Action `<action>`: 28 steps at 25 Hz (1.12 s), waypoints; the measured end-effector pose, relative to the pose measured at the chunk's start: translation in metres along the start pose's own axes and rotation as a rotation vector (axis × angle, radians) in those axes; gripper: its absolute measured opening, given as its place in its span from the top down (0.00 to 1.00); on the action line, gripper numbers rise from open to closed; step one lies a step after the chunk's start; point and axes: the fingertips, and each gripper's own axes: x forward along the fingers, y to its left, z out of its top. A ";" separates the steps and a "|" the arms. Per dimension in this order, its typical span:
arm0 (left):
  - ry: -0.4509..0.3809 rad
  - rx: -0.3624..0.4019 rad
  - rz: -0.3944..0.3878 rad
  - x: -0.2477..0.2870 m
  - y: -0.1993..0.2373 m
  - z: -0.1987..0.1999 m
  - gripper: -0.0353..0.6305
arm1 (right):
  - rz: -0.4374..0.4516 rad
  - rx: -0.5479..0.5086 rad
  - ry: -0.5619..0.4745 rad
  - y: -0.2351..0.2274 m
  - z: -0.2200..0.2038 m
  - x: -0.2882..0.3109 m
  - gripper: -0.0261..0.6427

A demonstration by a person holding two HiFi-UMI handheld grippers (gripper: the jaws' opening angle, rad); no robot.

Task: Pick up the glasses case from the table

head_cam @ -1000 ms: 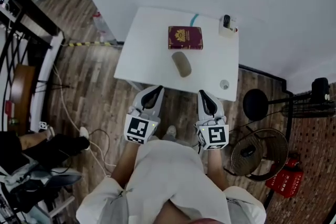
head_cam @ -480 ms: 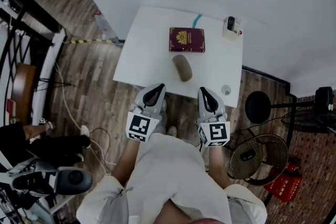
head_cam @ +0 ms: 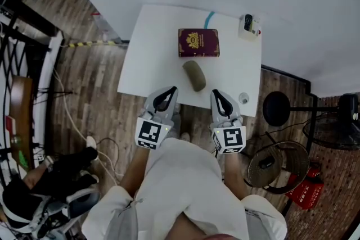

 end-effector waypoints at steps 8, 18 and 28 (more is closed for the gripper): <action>0.059 -0.005 -0.074 0.046 0.032 -0.016 0.92 | -0.044 0.027 0.082 -0.020 -0.020 0.050 0.92; 0.156 -0.042 -0.202 0.102 0.058 -0.049 0.92 | -0.095 0.052 0.225 -0.038 -0.055 0.103 0.91; 0.255 -0.081 -0.312 0.135 0.075 -0.094 0.92 | -0.106 0.052 0.380 -0.039 -0.100 0.141 0.87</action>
